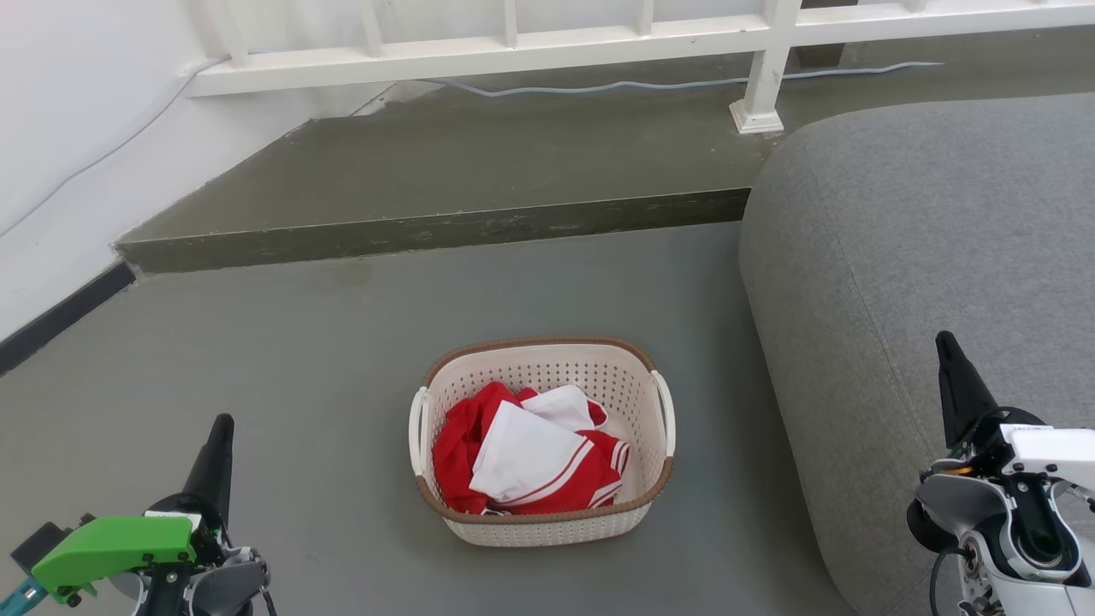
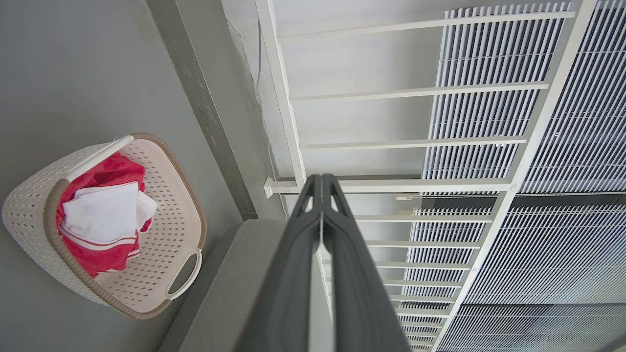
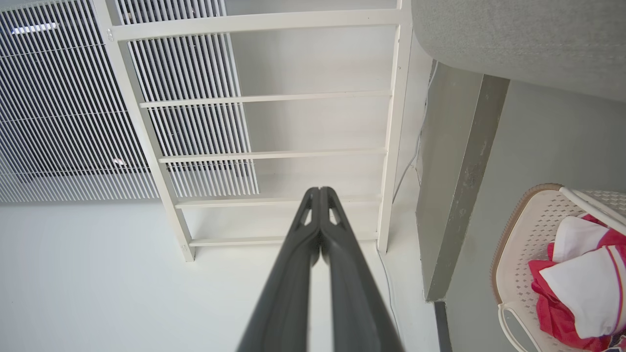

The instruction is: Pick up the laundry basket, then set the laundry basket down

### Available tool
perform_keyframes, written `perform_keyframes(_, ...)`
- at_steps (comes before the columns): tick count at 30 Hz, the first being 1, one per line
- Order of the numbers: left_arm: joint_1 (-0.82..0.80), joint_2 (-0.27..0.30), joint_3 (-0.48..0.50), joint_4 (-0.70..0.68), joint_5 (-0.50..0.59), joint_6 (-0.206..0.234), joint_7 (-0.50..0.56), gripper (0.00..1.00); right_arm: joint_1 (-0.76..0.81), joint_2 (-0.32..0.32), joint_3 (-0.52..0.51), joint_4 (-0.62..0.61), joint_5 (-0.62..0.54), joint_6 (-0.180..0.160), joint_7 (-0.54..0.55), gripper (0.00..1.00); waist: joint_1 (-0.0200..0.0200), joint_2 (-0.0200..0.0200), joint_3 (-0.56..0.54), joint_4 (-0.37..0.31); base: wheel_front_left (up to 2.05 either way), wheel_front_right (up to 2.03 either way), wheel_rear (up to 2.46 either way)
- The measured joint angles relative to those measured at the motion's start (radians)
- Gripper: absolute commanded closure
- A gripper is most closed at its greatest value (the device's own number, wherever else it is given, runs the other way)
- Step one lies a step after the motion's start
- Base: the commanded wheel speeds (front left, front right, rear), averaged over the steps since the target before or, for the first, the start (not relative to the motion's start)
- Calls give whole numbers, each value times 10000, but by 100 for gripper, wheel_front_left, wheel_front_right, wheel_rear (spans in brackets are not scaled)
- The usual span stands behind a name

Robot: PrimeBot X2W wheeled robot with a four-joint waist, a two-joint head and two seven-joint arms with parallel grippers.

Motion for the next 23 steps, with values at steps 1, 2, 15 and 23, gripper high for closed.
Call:
perform_keyframes(1,0,0,0,0,0,0,0,100,0,0,0,0,0,0,0,100,0,0,0,0,0,0,0)
perform_keyframes(2,0,0,0,0,0,0,0,100,0,0,-2,0,0,0,0,100,0,0,0,0,0,0,0)
perform_keyframes(15,0,0,-2,-2,0,0,0,100,0,2,-4,-2,0,0,0,100,0,0,0,0,0,0,0)
perform_keyframes(23,0,0,-2,-4,0,0,0,100,0,2,-6,-2,0,0,0,100,0,0,0,0,0,0,0)
